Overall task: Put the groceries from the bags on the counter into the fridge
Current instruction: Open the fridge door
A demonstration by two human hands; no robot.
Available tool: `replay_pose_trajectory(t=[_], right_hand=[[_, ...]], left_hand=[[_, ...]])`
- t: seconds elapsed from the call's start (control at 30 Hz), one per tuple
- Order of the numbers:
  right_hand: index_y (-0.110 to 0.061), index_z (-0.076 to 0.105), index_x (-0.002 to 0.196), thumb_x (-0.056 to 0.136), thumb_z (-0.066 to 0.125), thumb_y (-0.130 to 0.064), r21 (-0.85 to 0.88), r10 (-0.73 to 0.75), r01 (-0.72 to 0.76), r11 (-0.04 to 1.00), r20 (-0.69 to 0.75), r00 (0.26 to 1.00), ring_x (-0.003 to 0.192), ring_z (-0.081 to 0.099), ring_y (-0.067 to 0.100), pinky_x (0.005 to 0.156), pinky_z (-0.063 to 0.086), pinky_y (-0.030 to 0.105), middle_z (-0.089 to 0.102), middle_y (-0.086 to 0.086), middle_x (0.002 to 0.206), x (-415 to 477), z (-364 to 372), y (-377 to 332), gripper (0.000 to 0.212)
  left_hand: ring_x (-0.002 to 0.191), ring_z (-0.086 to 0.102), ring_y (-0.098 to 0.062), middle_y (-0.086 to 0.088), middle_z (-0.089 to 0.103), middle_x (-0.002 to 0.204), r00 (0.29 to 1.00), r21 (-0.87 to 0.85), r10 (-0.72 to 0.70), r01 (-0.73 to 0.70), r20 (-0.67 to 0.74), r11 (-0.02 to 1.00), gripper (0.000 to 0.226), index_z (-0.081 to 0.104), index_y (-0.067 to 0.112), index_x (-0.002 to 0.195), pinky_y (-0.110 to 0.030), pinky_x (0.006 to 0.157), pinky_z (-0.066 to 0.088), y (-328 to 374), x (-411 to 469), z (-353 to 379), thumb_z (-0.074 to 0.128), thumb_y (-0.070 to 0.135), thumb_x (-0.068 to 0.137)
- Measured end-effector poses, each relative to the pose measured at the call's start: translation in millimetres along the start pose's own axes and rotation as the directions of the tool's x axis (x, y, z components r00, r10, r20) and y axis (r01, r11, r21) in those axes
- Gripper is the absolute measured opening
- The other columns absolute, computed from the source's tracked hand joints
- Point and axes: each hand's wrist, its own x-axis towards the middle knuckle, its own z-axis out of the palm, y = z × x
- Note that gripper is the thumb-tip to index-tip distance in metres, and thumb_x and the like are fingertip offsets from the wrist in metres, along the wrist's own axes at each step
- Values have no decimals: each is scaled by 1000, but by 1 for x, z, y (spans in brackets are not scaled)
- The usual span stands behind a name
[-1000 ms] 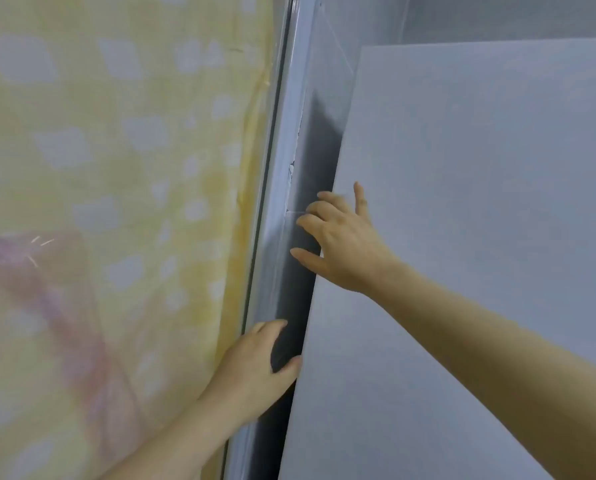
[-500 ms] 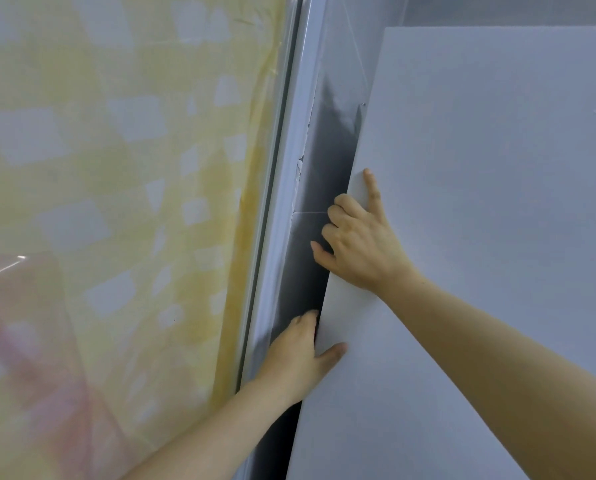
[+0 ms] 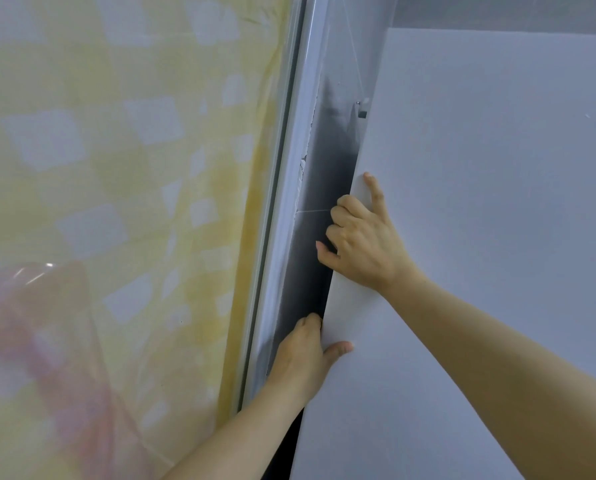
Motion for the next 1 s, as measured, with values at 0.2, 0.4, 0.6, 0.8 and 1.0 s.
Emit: replay_pose_trajectory(t=[0.2, 0.4, 0.6, 0.8, 1.0], right_hand=[[-11, 64, 59, 90, 47, -36, 19, -7, 9, 1000, -87, 996, 90, 56, 21, 115, 16, 58, 52, 0, 66, -6, -14, -3, 43], [-10, 62, 56, 86, 54, -32, 46, 19, -10, 999, -193, 981, 88, 59, 22, 114, 18, 58, 52, 1, 64, -9, -37, -10, 38], [-10, 60, 54, 84, 57, -30, 108, 57, -31, 994, -241, 969, 87, 59, 22, 114, 18, 57, 51, 1, 63, -16, -78, -20, 36], [-10, 62, 57, 83, 57, -31, 157, 44, -5, 988, -244, 969, 91, 59, 22, 114, 18, 59, 53, 1, 67, -34, -136, -22, 33], [-12, 62, 60, 83, 57, -29, 193, 25, 22, 981, -235, 972, 93, 58, 22, 114, 18, 61, 54, 1, 70, -63, -206, -17, 29]], left_hand=[[83, 53, -9, 9, 51, 96, 997, -4, 67, -67, -28, 998, 42, 46, 21, 99, -19, 63, 41, -3, -16, -6, 57, 59, 83], [79, 54, -10, 8, 53, 91, 995, -32, 90, -91, -30, 995, 44, 44, 21, 90, -22, 56, 37, 0, -40, -17, 60, 61, 81], [65, 48, -10, 5, 53, 78, 999, -72, 47, -48, -21, 996, 48, 42, 22, 79, -22, 51, 32, 14, -76, -32, 67, 63, 73], [63, 48, -9, 4, 54, 76, 998, -14, 50, -50, -28, 999, 50, 43, 20, 79, -21, 51, 30, 40, -130, -45, 66, 64, 74], [61, 46, -10, 6, 51, 72, 997, 29, 56, -55, -54, 998, 52, 41, 21, 76, -23, 50, 30, 73, -193, -47, 65, 67, 72]])
